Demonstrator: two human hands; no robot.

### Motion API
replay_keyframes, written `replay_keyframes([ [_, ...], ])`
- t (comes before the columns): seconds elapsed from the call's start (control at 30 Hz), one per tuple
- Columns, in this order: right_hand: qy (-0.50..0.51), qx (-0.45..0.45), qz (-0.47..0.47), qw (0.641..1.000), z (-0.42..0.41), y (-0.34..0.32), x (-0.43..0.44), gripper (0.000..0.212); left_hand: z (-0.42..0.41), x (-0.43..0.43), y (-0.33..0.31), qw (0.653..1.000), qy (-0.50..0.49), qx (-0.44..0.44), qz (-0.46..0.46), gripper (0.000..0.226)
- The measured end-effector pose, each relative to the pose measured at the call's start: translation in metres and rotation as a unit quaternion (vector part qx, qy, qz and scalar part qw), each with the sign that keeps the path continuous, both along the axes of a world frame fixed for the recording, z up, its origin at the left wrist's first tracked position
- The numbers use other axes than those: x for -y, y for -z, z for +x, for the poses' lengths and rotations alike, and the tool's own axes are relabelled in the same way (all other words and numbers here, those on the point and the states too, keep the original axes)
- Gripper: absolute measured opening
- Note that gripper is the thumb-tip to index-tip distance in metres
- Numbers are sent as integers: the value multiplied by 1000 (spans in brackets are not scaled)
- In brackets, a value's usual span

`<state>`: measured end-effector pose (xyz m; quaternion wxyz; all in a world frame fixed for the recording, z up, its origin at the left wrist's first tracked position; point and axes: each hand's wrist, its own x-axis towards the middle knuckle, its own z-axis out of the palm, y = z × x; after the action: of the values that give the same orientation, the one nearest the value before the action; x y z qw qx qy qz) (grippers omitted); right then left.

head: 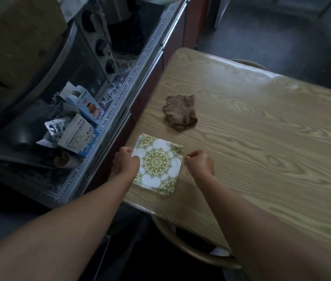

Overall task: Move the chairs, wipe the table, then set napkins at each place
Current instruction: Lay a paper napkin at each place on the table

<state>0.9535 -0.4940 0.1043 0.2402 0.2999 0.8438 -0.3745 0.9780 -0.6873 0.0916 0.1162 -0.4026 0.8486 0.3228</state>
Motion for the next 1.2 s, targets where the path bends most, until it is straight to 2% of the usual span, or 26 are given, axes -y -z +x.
replay_keyframes([
  [0.07,-3,28,4,1000,7,3,-3,11,0,2,2,1000,5,18,-13,42],
  [0.17,-5,64,3,998,13,6,-2,30,-2,5,4,999,-16,43,16,49],
  [0.3,6,92,3,996,15,10,9,40,-5,7,6,994,-60,42,82,47],
  [0.43,38,108,-13,993,15,13,11,41,-4,2,7,988,-80,45,127,39],
  [0.63,69,122,-52,989,21,18,14,54,-2,0,7,987,-84,37,134,31],
  [0.77,83,112,-64,988,24,25,14,43,1,0,7,986,-85,22,144,28],
  [0.87,113,112,-91,983,24,27,10,32,1,0,7,972,-93,11,214,35],
  [1.03,140,108,-105,979,25,24,1,28,3,-7,6,949,-73,41,306,35],
  [1.1,156,99,-108,977,26,20,-3,26,4,-13,4,948,-58,55,309,36],
  [1.2,175,72,-102,977,30,21,-13,11,6,-16,5,940,-62,66,330,36],
])
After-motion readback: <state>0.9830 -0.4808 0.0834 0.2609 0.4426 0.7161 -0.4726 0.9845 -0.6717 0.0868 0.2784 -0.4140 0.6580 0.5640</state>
